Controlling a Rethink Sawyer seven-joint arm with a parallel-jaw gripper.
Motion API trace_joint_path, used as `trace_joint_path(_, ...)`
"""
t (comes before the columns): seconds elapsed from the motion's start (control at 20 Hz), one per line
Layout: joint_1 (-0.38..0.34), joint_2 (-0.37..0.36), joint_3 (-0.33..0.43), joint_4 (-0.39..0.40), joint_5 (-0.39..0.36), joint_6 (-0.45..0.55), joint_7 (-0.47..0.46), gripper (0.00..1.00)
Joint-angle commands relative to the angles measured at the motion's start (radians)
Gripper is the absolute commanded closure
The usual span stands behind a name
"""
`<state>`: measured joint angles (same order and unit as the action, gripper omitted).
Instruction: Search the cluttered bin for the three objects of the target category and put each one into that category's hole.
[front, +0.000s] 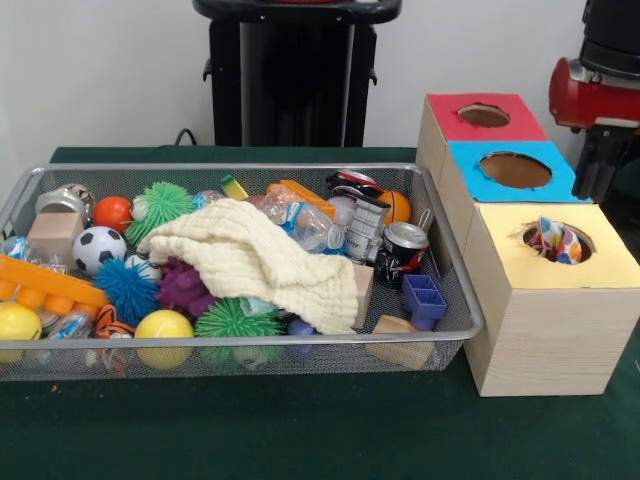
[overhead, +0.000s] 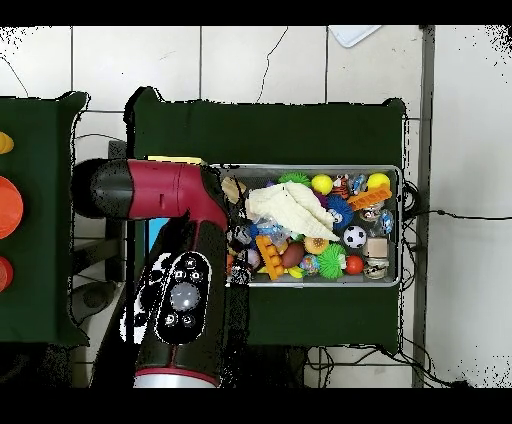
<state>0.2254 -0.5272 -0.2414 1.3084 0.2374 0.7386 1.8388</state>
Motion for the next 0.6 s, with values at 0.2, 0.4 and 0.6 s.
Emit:
trace_joint_path(0.2,-0.064,0.026,0.050,-0.024,-0.063,0.069,0.056,1.00)
trace_joint_path(0.4,-0.077,0.035,0.060,-0.030,-0.080,0.044,0.041,1.00)
trace_joint_path(0.6,-0.082,0.042,0.069,-0.022,-0.092,0.008,0.056,1.00)
